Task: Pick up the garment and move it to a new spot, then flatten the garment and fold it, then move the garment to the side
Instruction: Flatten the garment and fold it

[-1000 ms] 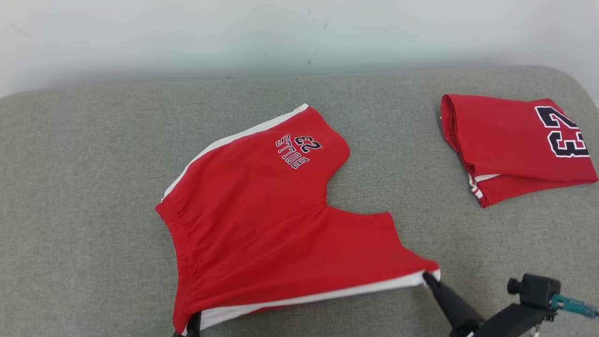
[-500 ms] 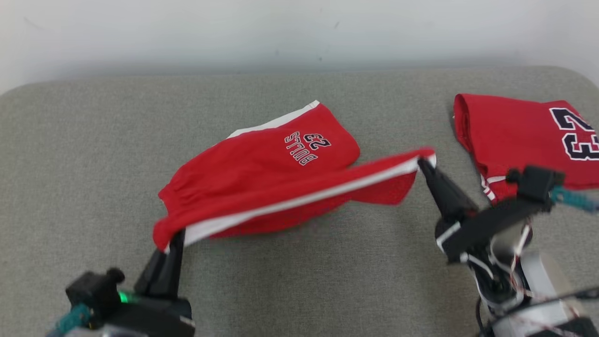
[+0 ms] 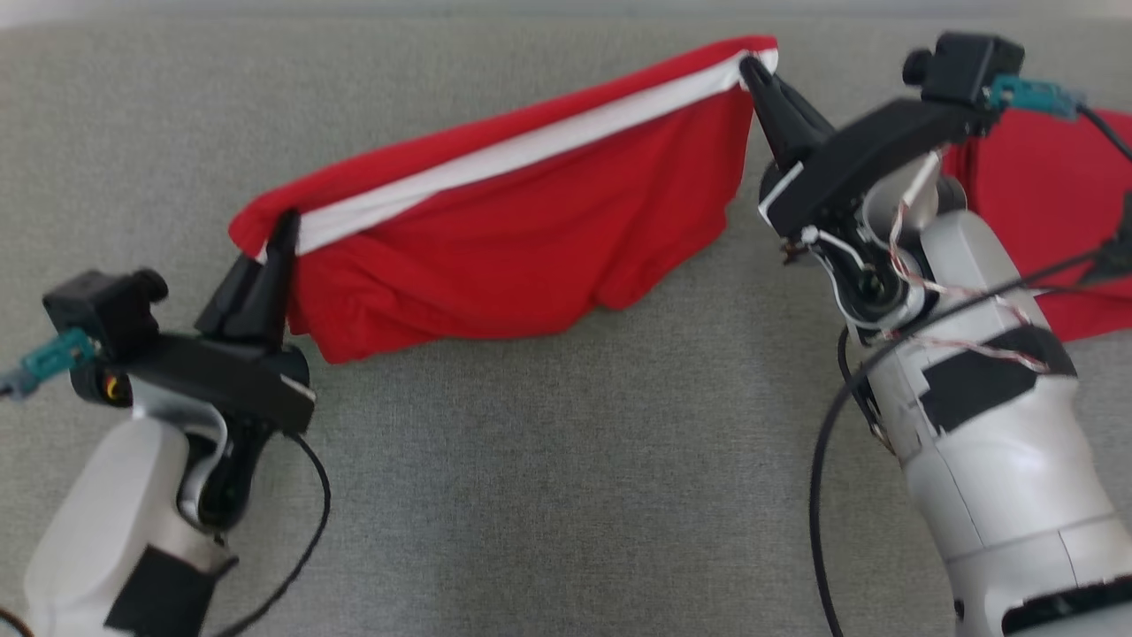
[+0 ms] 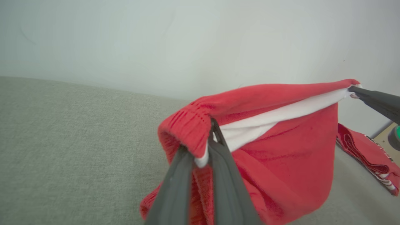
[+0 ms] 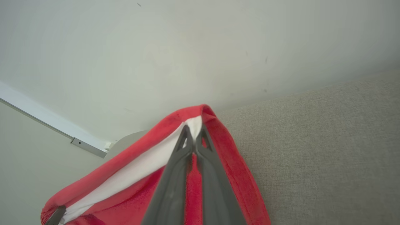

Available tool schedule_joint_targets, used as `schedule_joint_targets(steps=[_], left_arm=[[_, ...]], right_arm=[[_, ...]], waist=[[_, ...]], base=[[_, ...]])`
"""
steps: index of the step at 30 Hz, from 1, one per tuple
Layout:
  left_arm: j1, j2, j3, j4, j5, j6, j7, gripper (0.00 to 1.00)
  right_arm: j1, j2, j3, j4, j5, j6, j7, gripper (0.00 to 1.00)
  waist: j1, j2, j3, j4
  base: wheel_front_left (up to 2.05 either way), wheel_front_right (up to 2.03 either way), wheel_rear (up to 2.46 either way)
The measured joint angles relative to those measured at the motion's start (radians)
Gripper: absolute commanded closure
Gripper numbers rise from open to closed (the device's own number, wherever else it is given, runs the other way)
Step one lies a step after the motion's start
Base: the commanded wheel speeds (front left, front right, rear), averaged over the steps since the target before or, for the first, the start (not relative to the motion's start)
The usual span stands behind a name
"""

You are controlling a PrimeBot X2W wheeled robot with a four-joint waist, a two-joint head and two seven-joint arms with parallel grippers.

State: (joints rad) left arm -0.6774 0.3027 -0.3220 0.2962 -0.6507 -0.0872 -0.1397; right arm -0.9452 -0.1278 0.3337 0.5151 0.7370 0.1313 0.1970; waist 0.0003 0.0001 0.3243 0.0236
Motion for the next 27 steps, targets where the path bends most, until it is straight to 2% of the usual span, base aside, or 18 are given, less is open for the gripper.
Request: schedule_joint_targets(steps=[5, 12, 22, 23, 24, 25, 27], left_arm=[[-0.108, -0.025, 0.004, 0.128, -0.054, -0.021, 0.014, 1.00], [-0.219, -0.034, -0.038, 0.266, -0.054, -0.036, -0.015, 1.00], [-0.288, -0.055, -0.123, 0.362, -0.100, -0.042, -0.061, 1.00], [-0.288, -0.053, -0.138, 0.368, -0.100, -0.042, -0.064, 0.58], [-0.288, -0.049, -0.154, 0.372, -0.100, -0.042, -0.068, 0.00], [-0.287, -0.045, -0.167, 0.374, -0.101, -0.042, -0.074, 0.00], [-0.282, -0.037, -0.168, 0.372, -0.111, -0.043, -0.094, 0.00]], right_arm=[[-0.126, 0.019, 0.036, 0.172, -0.017, 0.000, -0.032, 1.00], [-0.250, 0.038, 0.089, 0.346, -0.025, 0.000, -0.102, 1.00], [-0.335, 0.050, 0.159, 0.498, -0.016, 0.000, -0.183, 1.00], [-0.336, 0.051, 0.165, 0.506, -0.013, 0.000, -0.190, 0.72], [-0.336, 0.051, 0.172, 0.513, -0.009, 0.000, -0.197, 0.31], [-0.335, 0.051, 0.180, 0.519, -0.003, 0.000, -0.202, 0.00], [-0.330, 0.051, 0.196, 0.523, 0.010, 0.000, -0.209, 0.00]], waist=[[0.0000, 0.0000, 0.069, 0.011], [0.0001, 0.0001, 0.143, 0.024], [-0.0001, 0.0001, 0.180, 0.047], [-0.0001, 0.0001, 0.178, 0.048], [-0.0001, 0.0001, 0.174, 0.049], [-0.0002, 0.0001, 0.169, 0.049], [-0.0002, 0.0000, 0.156, 0.048]], base=[[0.00, 0.00, 0.00], [0.00, 0.00, 0.00], [0.00, 0.00, 0.00], [0.00, 0.00, 0.00], [0.00, 0.00, 0.00], [0.00, 0.00, 0.00], [0.00, 0.00, 0.00]])
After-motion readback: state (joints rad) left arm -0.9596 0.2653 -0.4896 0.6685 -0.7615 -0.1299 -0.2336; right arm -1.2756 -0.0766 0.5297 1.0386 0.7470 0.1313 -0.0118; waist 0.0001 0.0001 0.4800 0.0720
